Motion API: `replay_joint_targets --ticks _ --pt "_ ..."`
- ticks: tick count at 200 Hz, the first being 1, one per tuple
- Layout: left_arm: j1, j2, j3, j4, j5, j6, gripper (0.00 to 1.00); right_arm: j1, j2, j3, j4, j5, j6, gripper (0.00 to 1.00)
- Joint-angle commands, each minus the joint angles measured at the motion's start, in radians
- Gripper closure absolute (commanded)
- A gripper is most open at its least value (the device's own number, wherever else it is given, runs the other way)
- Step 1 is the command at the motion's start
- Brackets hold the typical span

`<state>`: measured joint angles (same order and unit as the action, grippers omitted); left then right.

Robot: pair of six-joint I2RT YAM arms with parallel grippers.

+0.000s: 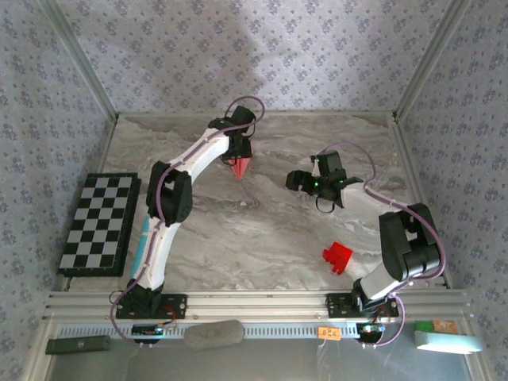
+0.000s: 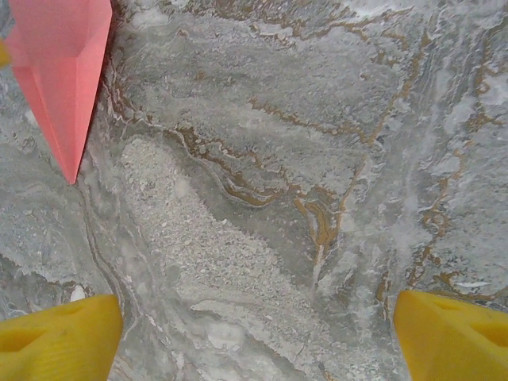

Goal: Fold a paper plane with a square sheet of paper (pick it up from the middle)
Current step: Move the paper plane to the top-center of the table, then reset both arms

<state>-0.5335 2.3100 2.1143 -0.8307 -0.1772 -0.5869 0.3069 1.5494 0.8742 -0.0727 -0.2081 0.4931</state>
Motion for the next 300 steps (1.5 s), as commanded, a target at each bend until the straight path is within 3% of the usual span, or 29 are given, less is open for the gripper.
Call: replay_joint_targets --ticks 1,37,58,92,124,144,165,206,249,300 --pt "-0.011 -0.120 -0.037 0.044 -0.019 -0.013 0.46 -0.011 -0.046 0.033 -0.009 0.034 0.006 0.09" --pt "-0.008 -0.314 -0.193 0.133 -0.079 0.004 0.39 -0.023 -0.105 0.090 -0.072 0.106 -0.067 0.08" --pt "-0.007 -0.483 -0.379 0.242 -0.176 0.029 0.22 -0.024 -0.170 0.105 -0.090 0.182 -0.146 0.00" --pt "0.031 -0.753 -0.699 0.399 -0.315 0.120 0.01 -0.030 -0.295 0.067 -0.091 0.371 -0.207 0.00" --pt "0.123 -0.995 -1.080 0.616 -0.395 0.160 0.00 -0.047 -0.388 -0.030 -0.075 0.581 -0.220 0.00" --pt "0.216 -1.143 -1.324 0.800 -0.351 0.174 0.00 -0.067 -0.431 -0.142 0.031 0.674 -0.240 0.00" --pt "0.323 -1.233 -1.482 0.885 -0.306 0.165 0.00 -0.082 -0.444 -0.282 0.204 0.756 -0.282 0.00" --pt "0.396 -1.264 -1.681 1.110 -0.307 0.316 0.00 -0.143 -0.357 -0.389 0.331 0.805 -0.310 0.00" --pt "0.437 -1.244 -1.784 1.343 -0.121 0.493 0.00 -0.155 -0.264 -0.475 0.555 0.717 -0.394 0.00" --pt "0.492 -1.136 -1.852 1.596 0.065 0.557 0.00 -0.176 -0.222 -0.514 0.739 0.575 -0.489 0.00"
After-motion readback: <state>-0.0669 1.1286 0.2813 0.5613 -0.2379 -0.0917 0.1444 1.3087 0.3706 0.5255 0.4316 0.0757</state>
